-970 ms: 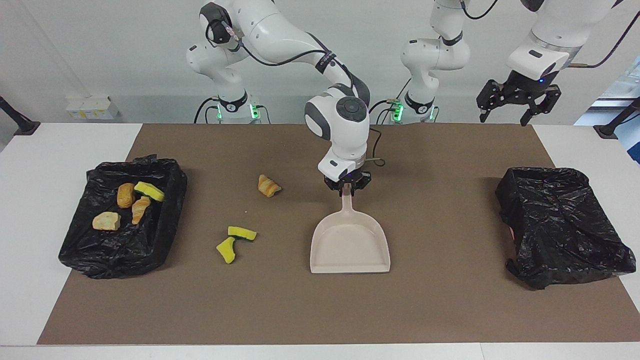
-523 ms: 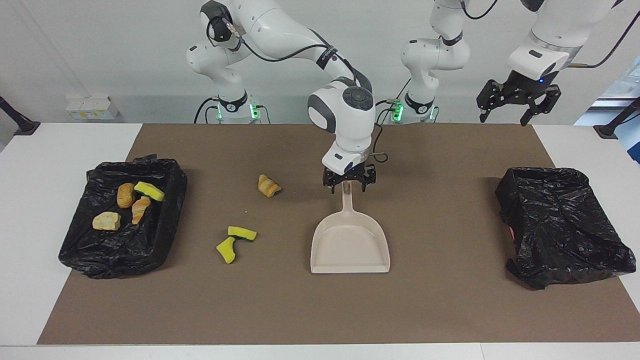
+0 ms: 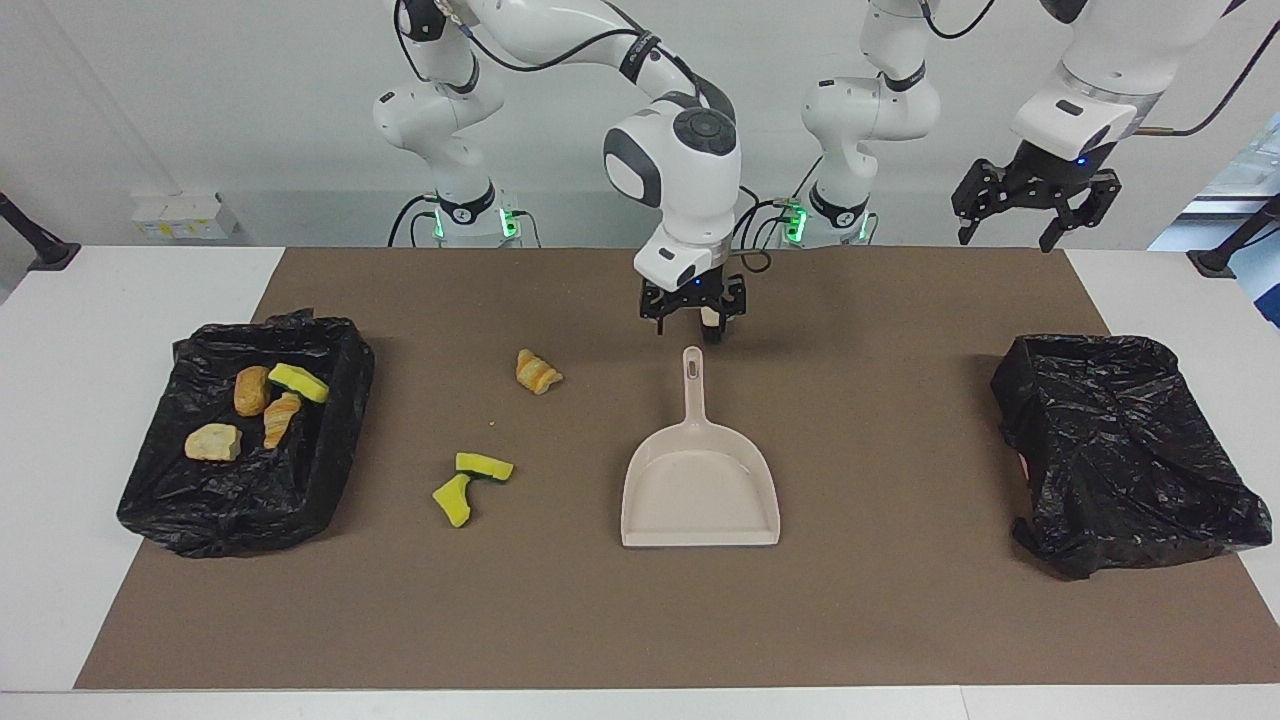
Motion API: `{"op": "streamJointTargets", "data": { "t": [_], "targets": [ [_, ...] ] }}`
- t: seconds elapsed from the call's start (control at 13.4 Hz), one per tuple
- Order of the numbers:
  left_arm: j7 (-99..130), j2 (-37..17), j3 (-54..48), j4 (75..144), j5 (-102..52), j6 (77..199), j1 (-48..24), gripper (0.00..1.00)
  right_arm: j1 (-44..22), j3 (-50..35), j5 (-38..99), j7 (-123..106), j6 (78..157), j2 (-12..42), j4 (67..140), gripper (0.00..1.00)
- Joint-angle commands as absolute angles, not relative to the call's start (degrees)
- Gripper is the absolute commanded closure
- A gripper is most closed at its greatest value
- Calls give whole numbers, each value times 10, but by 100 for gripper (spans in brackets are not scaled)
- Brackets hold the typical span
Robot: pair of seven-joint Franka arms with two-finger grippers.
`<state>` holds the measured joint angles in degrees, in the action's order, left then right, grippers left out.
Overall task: Sweep and dump trash in bin
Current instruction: 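Set the dustpan down on the table center with the right gripper, then grasp the dustpan handle with the left gripper while the right gripper withdraws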
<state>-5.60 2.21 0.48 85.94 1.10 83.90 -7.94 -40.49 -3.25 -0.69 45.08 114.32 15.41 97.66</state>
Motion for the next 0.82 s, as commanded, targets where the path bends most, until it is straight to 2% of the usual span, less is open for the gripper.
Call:
{"op": "streamJointTargets", "data": {
  "t": [0.0, 0.22, 0.45, 0.75],
  "targets": [
    [-51, 29, -4, 856, 11, 826, -86, 0, -438, -33, 2, 496, 1164, 93, 1068, 0],
    [-31, 34, -11, 879, 11, 860, -126, 0, -478, -33, 31, 525, 1243, 42, 1167, 0],
    [13, 30, -11, 925, 11, 931, -191, 0, -532, -33, 33, 581, 1300, 41, 1222, 0],
    [99, 10, -11, 995, 11, 1036, -270, 0, -584, -33, 33, 636, 1329, 44, 1266, 0]
  ]
}}
